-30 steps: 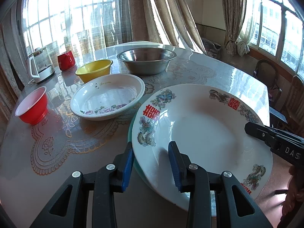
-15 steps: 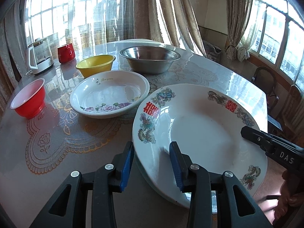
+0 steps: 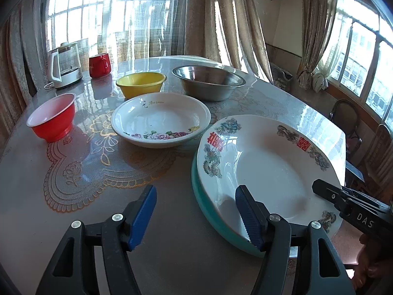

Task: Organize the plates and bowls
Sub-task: 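Lower the patterned plate onto the teal plate and open the right tool, then move the right tool to the white floral dish and grip its rim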

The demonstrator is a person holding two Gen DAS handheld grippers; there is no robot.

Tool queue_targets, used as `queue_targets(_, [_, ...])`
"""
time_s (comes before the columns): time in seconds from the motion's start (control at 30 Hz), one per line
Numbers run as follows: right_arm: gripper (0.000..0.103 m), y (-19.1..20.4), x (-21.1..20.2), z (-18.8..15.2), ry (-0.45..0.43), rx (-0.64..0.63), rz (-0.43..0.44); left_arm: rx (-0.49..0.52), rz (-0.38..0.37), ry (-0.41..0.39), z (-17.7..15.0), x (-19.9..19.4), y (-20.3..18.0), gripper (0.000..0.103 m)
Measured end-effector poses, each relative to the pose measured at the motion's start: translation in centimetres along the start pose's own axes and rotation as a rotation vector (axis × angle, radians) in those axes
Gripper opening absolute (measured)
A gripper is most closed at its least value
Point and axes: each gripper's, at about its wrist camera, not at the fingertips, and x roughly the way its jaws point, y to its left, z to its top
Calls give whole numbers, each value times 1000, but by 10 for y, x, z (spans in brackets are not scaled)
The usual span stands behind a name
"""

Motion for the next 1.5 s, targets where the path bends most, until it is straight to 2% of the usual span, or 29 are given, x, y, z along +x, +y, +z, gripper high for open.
queue_targets(0.37, [34,5,-10,-6,7,-5,-3,-5,25,-29,-7,-14,9,81])
queue_targets(0.67, [36,7,-16,-7,5,-5,-23,-29,33,-19,-10,-23,21,84])
queue_targets(0.9, [36,5,-20,-4,7,-1,-32,-60,43,17,-11,-19,36,84])
queue_targets(1.17, [39,0,-32,8,-57,24,-56,-153,78,-14,16,-12,63,88])
queue_targets(1.4, [39,17,-26,31,-58,-39,-65,-223,135,-45,46,14,89,91])
queue_targets(1.5, [39,28,-21,43,-54,-54,-41,-273,130,-39,54,27,101,92])
